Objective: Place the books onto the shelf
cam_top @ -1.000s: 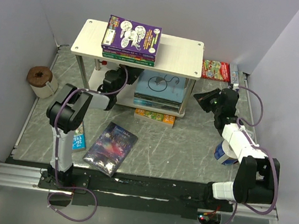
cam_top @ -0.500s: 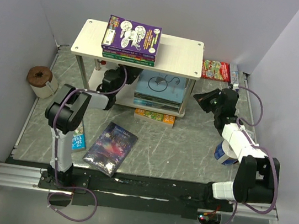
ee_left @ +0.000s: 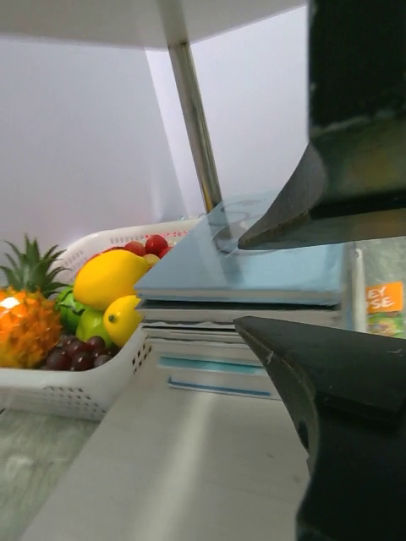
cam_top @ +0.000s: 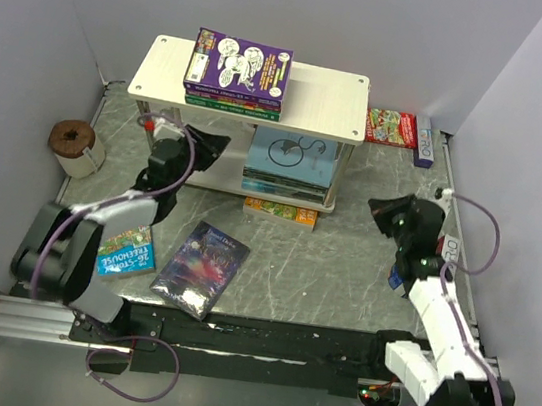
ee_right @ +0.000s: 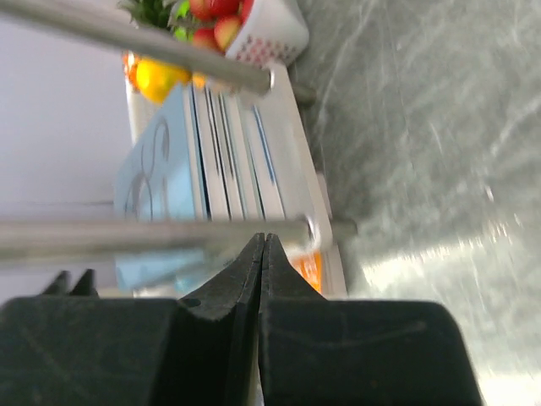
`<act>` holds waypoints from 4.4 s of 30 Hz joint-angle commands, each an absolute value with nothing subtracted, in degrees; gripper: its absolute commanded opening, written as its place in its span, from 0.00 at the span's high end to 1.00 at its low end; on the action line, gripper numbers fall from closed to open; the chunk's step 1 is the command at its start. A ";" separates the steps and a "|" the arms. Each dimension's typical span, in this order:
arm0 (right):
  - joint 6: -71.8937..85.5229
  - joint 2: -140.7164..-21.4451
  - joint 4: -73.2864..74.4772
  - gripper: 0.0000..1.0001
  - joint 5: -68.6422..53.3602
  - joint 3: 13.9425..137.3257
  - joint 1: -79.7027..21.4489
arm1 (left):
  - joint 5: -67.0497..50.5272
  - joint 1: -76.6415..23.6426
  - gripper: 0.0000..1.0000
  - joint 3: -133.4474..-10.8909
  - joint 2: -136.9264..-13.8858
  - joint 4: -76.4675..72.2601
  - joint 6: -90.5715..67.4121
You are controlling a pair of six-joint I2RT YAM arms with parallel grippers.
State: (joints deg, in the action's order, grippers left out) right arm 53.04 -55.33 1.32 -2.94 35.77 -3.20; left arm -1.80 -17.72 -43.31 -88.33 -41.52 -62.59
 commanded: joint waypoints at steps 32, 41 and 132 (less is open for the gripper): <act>49.57 -51.07 -9.85 0.33 -6.60 13.28 -44.30 | 7.13 -38.12 0.12 -19.27 -69.01 13.30 -76.99; 50.27 -48.52 -3.44 0.32 -6.59 11.78 -44.82 | 1.23 -52.19 0.22 -15.21 -61.71 9.75 -76.99; 57.75 -32.86 -9.96 1.00 -44.17 27.83 -39.04 | 25.75 -69.61 0.21 -11.52 -14.43 -11.44 -67.68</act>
State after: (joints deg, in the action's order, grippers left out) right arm 62.26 -30.37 -15.05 -22.85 18.00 -46.41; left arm 21.82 -70.24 -10.39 -22.15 -18.04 -70.41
